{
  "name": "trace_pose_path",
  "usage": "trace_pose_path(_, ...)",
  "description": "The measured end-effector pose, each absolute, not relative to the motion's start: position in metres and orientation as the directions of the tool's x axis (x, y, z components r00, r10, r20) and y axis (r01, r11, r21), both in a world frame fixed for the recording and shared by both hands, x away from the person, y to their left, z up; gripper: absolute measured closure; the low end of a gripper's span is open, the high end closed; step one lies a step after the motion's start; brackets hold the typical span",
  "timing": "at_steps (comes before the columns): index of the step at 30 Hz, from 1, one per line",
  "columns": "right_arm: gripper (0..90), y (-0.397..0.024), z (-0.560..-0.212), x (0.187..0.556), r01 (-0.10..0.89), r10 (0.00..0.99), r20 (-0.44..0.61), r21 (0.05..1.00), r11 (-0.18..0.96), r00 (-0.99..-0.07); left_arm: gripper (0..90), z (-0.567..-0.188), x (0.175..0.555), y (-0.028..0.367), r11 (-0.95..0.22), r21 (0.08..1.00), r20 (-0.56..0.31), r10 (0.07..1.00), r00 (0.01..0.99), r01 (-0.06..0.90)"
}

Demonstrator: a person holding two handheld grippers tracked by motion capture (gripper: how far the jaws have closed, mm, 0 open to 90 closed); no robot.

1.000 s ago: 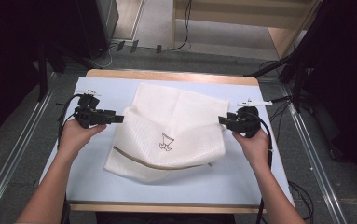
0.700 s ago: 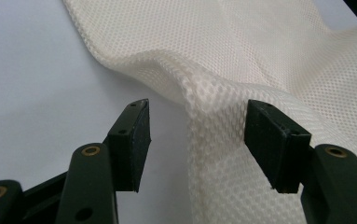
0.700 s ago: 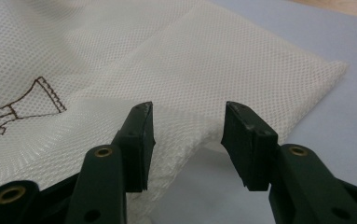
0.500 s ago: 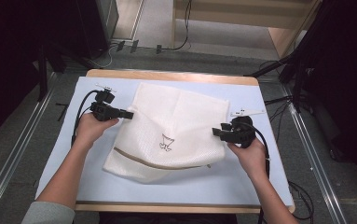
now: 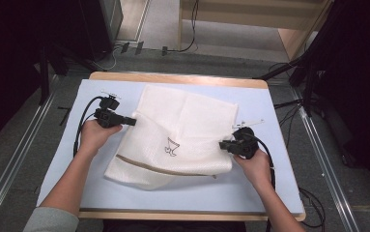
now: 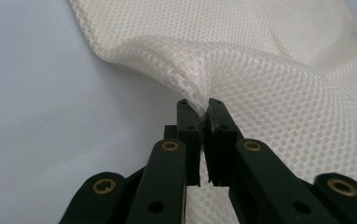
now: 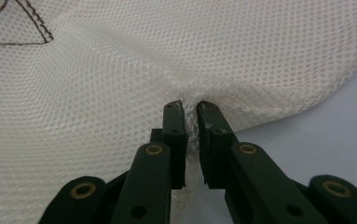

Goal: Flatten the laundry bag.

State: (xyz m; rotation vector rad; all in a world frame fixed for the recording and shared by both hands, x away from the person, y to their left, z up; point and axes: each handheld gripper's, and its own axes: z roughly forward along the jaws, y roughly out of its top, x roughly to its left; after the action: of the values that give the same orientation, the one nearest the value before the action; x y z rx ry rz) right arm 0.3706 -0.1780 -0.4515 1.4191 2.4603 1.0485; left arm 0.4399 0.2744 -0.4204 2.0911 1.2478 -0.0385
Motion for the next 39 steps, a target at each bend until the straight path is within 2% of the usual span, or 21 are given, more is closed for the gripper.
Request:
trace_pose_path(3, 86.1, -0.175, -0.454, 0.373, 0.715, 0.799, 0.214, 0.611, 0.339, -0.562, 86.9, -0.421, 0.441, 0.276, -0.305, 0.547, -0.333, 0.775, 0.536, 0.780)
trace_pose_path(13, 87.3, -0.164, -0.450, 0.403, 0.678, 0.817, 0.160, 0.656, 0.332, -0.555, 87.0, -0.423, 0.440, 0.301, -0.217, 0.559, -0.339, 0.821, 0.459, 0.800)
trace_pose_path(25, 86.9, -0.143, -0.454, 0.452, 0.653, 0.815, 0.166, 0.693, 0.304, -0.556, 84.8, -0.428, 0.438, 0.322, -0.161, 0.559, -0.344, 0.848, 0.404, 0.814)
trace_pose_path(28, 82.1, -0.141, -0.453, 0.458, 0.661, 0.812, 0.185, 0.691, 0.293, -0.553, 78.6, -0.427, 0.437, 0.322, -0.164, 0.565, -0.340, 0.847, 0.409, 0.809)
trace_pose_path(33, 66.8, -0.145, -0.438, 0.448, 0.634, 0.813, 0.150, 0.710, 0.307, -0.562, 54.5, -0.417, 0.428, 0.324, -0.151, 0.606, -0.333, 0.843, 0.422, 0.781)
trace_pose_path(35, 63.9, -0.148, -0.430, 0.440, 0.618, 0.810, 0.135, 0.720, 0.315, -0.571, 49.4, -0.412, 0.422, 0.327, -0.150, 0.616, -0.338, 0.837, 0.431, 0.774)
trace_pose_path(39, 60.8, -0.153, -0.416, 0.419, 0.584, 0.797, 0.133, 0.752, 0.306, -0.589, 45.8, -0.403, 0.405, 0.329, -0.155, 0.636, -0.331, 0.830, 0.449, 0.756)
